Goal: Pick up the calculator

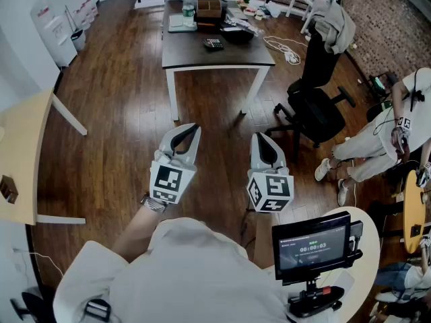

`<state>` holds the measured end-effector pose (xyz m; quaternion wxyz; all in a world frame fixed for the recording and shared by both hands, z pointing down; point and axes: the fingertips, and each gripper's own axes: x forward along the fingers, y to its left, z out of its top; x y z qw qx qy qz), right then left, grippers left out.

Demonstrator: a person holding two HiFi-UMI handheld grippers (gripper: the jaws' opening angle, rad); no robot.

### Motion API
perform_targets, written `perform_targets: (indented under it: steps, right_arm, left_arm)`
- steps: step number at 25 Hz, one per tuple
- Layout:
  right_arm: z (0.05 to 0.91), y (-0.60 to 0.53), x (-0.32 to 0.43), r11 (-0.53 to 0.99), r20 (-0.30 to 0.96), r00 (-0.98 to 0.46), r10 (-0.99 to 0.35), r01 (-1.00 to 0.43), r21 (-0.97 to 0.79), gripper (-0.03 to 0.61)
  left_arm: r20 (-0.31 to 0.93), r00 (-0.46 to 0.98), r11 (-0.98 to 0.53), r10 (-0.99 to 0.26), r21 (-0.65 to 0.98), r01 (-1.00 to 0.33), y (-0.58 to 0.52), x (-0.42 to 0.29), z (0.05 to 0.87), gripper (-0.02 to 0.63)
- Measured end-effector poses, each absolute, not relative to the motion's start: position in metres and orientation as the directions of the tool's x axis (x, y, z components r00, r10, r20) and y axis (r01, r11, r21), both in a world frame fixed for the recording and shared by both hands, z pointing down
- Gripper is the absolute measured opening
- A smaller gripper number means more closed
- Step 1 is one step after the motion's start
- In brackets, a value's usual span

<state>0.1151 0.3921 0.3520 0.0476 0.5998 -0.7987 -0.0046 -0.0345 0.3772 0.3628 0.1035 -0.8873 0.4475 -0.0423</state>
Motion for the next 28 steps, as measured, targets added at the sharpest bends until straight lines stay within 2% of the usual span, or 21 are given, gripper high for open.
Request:
perform_targets:
  steps: [8,14,20,25,28]
  right_arm:
    - [0.353,0.382,0.129,0.285,0.076,-0.279,-0.957,-0.954,0.088,0.002]
    - [0.355,0.345,0.13,0.282,0.084,-0.275,-0.958,-0.955,0.088,0.002]
    - [0.356,0.286,0.123,0.274,0.092,-0.264,-0.96,-0.955,0.111,0.002]
    - [0.348,0.221,0.129,0.235,0.09,-0.227,-0.97,-0.967,0.097,0.002]
    - [0.344,0.18,0.124,0.228,0.094,-0.22,-0.971,-0.97,0.08,0.002]
  left_arm:
    - [-0.002,0.578,-0.561,-0.816,-0.234,-0.794,0.371,-0.02,0.365,0.008]
    - [0.088,0.544,-0.548,-0.835,-0.24,-0.802,0.329,-0.022,0.378,-0.002]
    - [0.127,0.54,-0.554,-0.832,-0.169,-0.815,0.261,-0.038,0.391,-0.005]
    - [0.105,0.576,-0.585,-0.811,-0.176,-0.792,0.195,-0.035,0.379,0.008]
    - [0.127,0.528,-0.543,-0.84,-0.163,-0.824,0.15,-0.046,0.375,-0.005]
